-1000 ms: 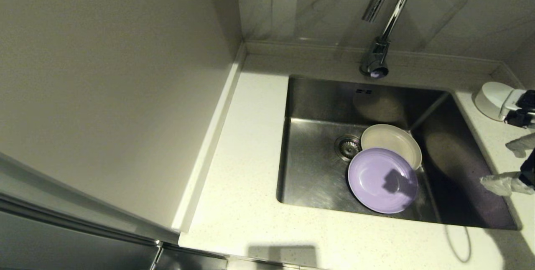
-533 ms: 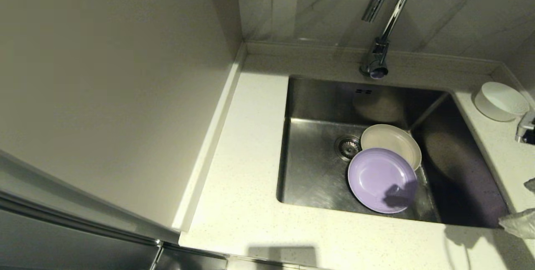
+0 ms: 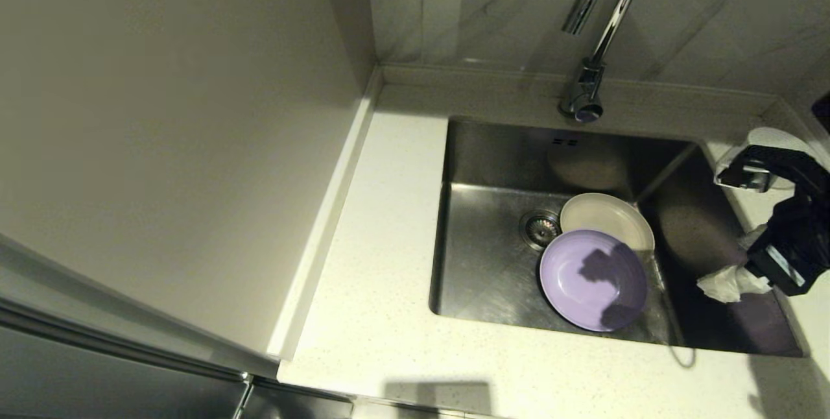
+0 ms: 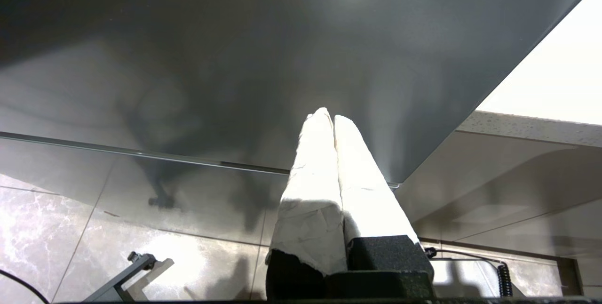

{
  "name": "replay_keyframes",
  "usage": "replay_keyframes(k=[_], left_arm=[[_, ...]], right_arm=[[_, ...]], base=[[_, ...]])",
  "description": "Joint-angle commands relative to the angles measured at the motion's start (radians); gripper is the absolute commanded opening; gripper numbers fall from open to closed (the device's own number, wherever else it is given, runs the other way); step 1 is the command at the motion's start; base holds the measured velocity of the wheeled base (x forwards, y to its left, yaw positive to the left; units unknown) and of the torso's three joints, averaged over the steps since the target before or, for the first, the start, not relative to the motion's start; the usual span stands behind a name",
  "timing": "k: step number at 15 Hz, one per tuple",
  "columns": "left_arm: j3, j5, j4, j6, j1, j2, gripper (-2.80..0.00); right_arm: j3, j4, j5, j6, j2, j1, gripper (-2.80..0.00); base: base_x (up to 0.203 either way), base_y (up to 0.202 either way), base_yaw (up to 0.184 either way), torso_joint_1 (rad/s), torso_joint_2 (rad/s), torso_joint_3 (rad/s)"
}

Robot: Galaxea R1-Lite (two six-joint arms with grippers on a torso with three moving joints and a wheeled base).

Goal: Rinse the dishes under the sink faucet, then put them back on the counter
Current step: Put a plate back to the table from the sink

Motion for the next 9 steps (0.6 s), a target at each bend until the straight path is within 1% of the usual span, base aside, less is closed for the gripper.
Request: replay_keyframes(k=[1, 4, 5, 7, 9], left_arm=[[0.000, 0.001, -0.001, -0.001, 0.000, -0.002, -2.80], [0.000, 0.001, -0.001, -0.001, 0.000, -0.002, -2.80], [0.000, 0.001, -0.001, -0.001, 0.000, -0.002, -2.80], [0.000, 0.001, -0.001, -0.001, 0.000, -0.002, -2.80], [0.000, 0.001, -0.001, -0.001, 0.000, -0.002, -2.80]], right_arm=[[-0.002, -0.018, 0.004, -0.006, 0.085, 0.013, 0.00], [-0.001, -0.124, 0.018, 0.000, 0.164, 0.041, 0.00], [0.000, -0.181, 0.043, 0.002, 0.197, 0.048, 0.00], [0.005, -0.316, 0.117, -0.002, 0.268, 0.051, 0.00], [-0.006, -0.382, 0.138, -0.025, 0.341, 0.051, 0.00]], base=[[0.000, 0.000, 0.000, 0.000, 0.00, 0.000], [0.000, 0.000, 0.000, 0.000, 0.00, 0.000], [0.000, 0.000, 0.000, 0.000, 0.00, 0.000], [0.000, 0.000, 0.000, 0.000, 0.00, 0.000], [0.000, 0.000, 0.000, 0.000, 0.00, 0.000]])
